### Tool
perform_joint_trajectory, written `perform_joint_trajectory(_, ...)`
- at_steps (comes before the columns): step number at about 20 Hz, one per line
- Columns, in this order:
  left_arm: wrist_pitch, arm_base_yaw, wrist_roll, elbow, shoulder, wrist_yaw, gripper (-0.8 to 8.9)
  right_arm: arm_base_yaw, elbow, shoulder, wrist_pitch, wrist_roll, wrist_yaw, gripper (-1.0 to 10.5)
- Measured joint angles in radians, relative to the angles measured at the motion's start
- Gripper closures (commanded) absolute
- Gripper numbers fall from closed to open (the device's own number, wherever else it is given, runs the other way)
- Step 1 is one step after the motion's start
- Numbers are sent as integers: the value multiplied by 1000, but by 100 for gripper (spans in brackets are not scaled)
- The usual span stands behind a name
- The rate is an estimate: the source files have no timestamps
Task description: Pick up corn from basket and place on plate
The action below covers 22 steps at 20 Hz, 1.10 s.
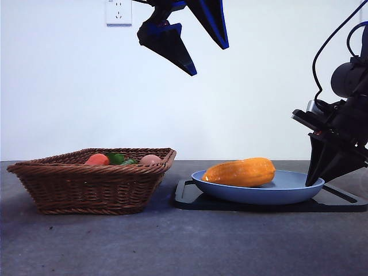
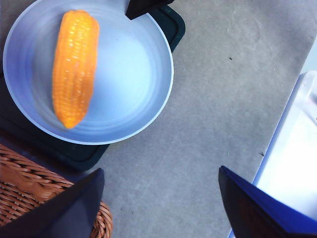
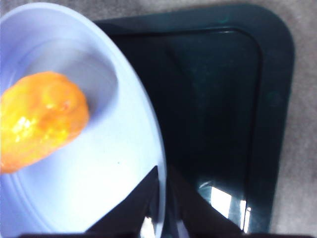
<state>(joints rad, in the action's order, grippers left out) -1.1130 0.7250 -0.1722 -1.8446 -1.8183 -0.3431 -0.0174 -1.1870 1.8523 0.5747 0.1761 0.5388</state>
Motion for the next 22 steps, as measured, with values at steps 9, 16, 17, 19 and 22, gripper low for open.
perform_joint_trajectory(9,-22,0,0,0,0,0,437,13,0,-11,44,-19,8,738)
perform_joint_trajectory(16,-52,-21,0,0,0,0,477,18,0,-327,224,-90,7,738)
perform_joint_trajectory(17,-59,-25,0,0,0,0,477,10,0,-378,261,-102,8,738)
perform_joint_trajectory(19,-73,-30,0,0,0,0,478,-30,0,-493,338,-126,8,739)
perform_joint_trajectory(22,-87,-31,0,0,0,0,506,-105,0,-639,430,-148,10,771)
